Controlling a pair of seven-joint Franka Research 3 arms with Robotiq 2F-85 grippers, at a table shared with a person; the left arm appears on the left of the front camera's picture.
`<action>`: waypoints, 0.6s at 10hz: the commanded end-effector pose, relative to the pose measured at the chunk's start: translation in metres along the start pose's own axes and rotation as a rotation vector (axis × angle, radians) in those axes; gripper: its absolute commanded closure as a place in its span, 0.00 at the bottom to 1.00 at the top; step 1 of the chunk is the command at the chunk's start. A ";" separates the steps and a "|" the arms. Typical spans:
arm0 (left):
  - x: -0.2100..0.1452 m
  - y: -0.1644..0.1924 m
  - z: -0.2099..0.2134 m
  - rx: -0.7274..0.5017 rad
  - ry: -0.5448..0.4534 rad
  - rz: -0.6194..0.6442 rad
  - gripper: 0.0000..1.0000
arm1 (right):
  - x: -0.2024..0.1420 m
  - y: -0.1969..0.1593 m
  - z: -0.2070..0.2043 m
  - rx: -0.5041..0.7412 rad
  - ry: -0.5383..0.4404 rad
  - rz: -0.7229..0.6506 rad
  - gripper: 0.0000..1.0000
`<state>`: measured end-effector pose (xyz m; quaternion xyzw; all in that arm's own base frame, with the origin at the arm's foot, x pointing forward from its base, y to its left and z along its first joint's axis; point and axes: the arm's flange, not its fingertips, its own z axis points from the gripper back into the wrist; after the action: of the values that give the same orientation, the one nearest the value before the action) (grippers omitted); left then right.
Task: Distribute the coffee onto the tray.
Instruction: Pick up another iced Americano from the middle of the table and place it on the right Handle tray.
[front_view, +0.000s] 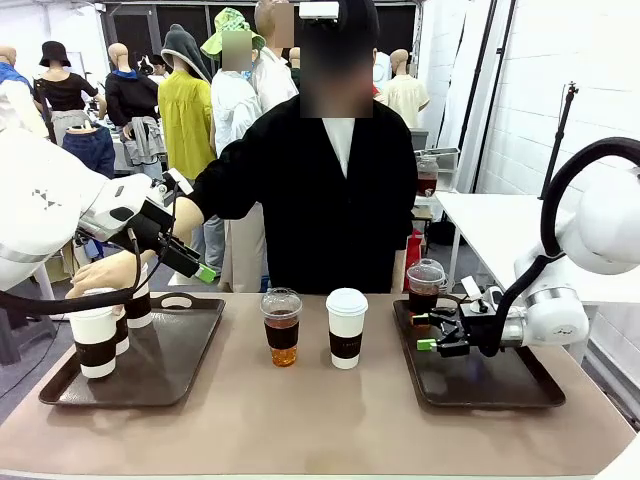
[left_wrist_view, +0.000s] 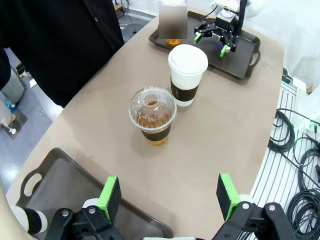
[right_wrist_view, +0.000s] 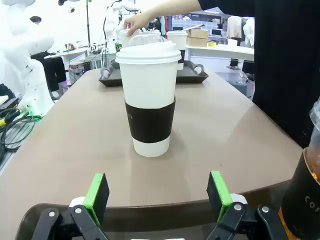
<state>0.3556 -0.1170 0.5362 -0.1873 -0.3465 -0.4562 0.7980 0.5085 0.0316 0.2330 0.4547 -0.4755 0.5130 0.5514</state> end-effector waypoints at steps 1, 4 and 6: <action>0.000 0.002 0.001 -0.014 -0.011 -0.004 0.00 | -0.003 -0.010 -0.004 0.037 0.023 0.017 0.00; 0.000 0.002 0.001 -0.014 -0.011 -0.004 0.00 | -0.004 -0.015 -0.008 0.071 0.016 0.003 0.00; 0.000 0.002 0.001 -0.014 -0.011 -0.004 0.00 | -0.005 -0.018 -0.009 0.074 0.007 0.001 0.00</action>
<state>0.3556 -0.1170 0.5362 -0.1873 -0.3465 -0.4562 0.7980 0.5232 0.0381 0.2256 0.4618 -0.4619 0.5319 0.5389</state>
